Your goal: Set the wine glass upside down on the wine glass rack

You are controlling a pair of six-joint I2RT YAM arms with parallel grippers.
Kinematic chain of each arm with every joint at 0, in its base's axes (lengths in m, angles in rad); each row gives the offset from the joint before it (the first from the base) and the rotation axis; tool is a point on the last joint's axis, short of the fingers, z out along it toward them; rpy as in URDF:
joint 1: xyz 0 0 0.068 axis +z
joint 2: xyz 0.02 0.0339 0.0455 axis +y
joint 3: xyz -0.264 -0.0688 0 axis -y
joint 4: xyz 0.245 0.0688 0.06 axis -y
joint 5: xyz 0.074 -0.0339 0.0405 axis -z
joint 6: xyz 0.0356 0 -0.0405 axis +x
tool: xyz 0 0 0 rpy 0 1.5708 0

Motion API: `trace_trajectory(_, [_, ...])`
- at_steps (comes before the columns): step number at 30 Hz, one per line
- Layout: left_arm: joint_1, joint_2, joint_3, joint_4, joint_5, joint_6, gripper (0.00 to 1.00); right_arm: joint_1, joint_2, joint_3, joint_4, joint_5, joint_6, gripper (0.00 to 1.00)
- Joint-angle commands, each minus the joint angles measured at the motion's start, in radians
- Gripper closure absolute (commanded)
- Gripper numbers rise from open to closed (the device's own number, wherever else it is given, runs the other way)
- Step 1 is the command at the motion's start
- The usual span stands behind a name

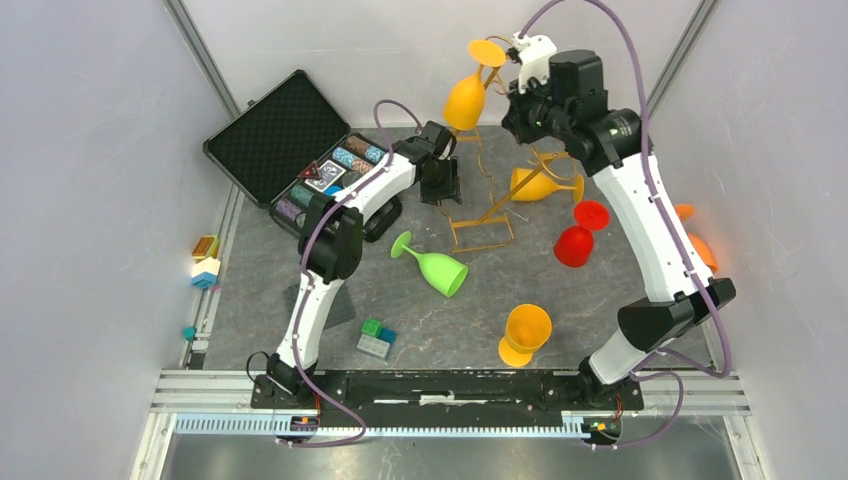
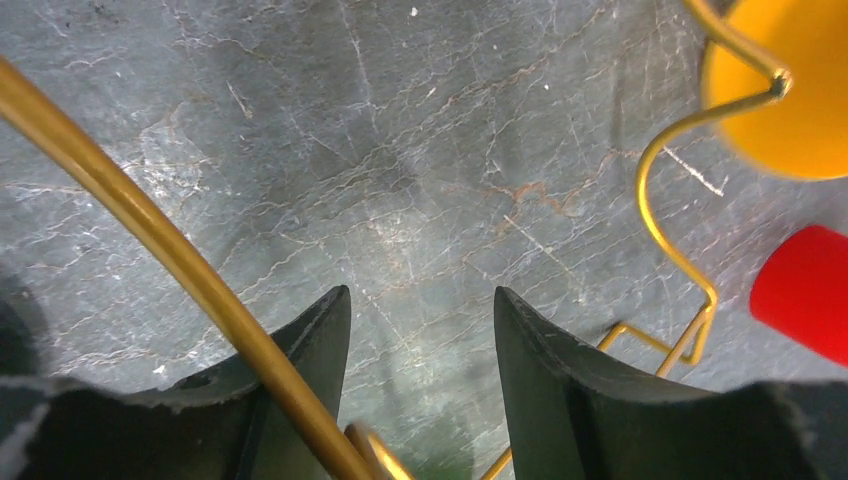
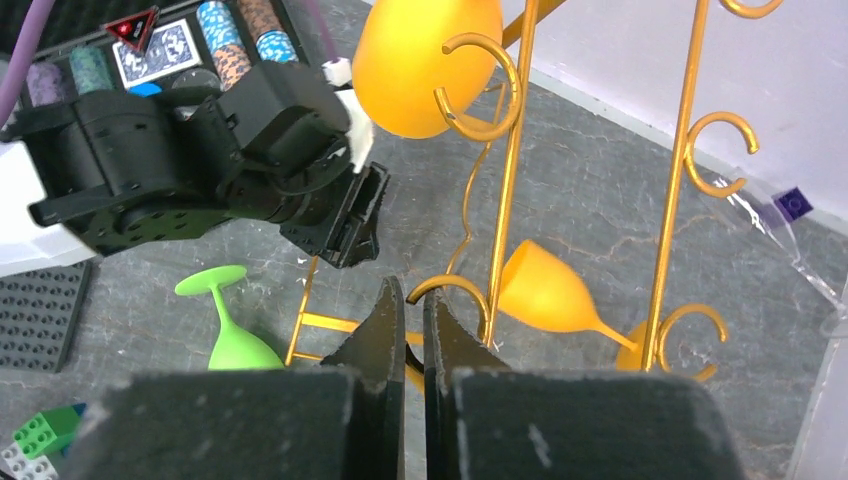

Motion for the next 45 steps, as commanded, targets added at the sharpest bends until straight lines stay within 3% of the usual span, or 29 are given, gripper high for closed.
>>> trace_trajectory(1, [-0.012, 0.010, 0.112, -0.053, -0.007, 0.137, 0.39, 0.110, -0.029, -0.023, 0.099, 0.004, -0.034, 1.00])
trace_trajectory(5, [-0.012, 0.007, 0.151, -0.099, -0.019, 0.180, 0.34, 0.188, -0.025, -0.064, 0.118, 0.081, -0.043, 1.00])
trace_trajectory(8, [-0.011, -0.017, 0.143, -0.099, -0.017, 0.187, 0.24, 0.244, -0.017, -0.089, 0.120, 0.203, -0.031, 1.00])
trace_trajectory(15, [-0.006, -0.093, 0.114, -0.071, 0.051, 0.201, 0.20, 0.283, -0.007, -0.150, 0.131, 0.352, 0.051, 1.00])
trace_trajectory(36, [0.123, -0.358, -0.075, -0.087, 0.292, 0.241, 0.21, 0.284, 0.097, -0.100, 0.142, 0.362, 0.179, 1.00])
trace_trajectory(45, [0.131, -0.342, -0.062, -0.253, 0.223, 0.330, 0.21, 0.284, 0.121, -0.094, 0.173, 0.310, 0.188, 1.00])
